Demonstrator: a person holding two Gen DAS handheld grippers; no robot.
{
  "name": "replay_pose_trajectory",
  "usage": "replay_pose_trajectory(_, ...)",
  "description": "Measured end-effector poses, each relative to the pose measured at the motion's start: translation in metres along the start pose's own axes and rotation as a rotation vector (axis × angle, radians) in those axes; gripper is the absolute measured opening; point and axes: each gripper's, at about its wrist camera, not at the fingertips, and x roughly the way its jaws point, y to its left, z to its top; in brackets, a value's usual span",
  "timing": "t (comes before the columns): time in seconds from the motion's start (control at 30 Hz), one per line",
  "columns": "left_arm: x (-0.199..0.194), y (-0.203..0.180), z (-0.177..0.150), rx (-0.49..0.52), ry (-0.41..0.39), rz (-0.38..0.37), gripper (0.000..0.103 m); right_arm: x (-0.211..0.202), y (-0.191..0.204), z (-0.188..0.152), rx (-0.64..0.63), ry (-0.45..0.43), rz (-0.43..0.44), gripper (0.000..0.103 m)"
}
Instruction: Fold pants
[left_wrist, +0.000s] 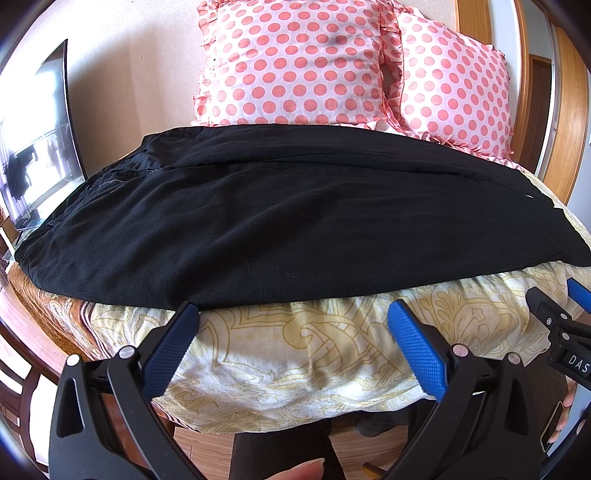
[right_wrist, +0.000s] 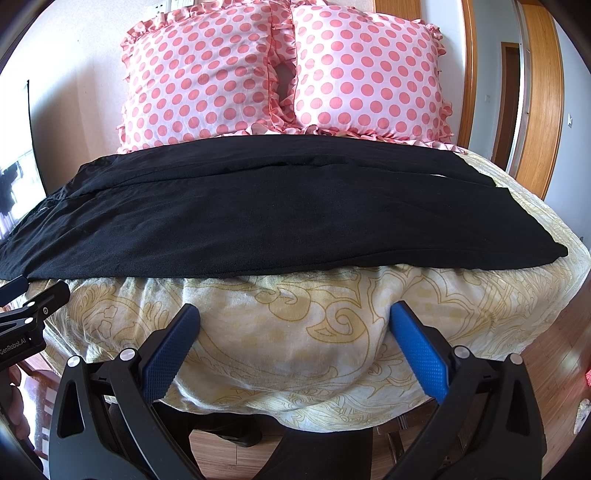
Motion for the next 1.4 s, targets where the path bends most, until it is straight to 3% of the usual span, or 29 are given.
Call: replay_pose_trajectory(1.4, 0.0, 0.0, 0.0, 0.0, -0.001, 0.0, 0.101, 0.0003, -0.002, 0.0041, -0.001, 0.003, 0.0, 0.102)
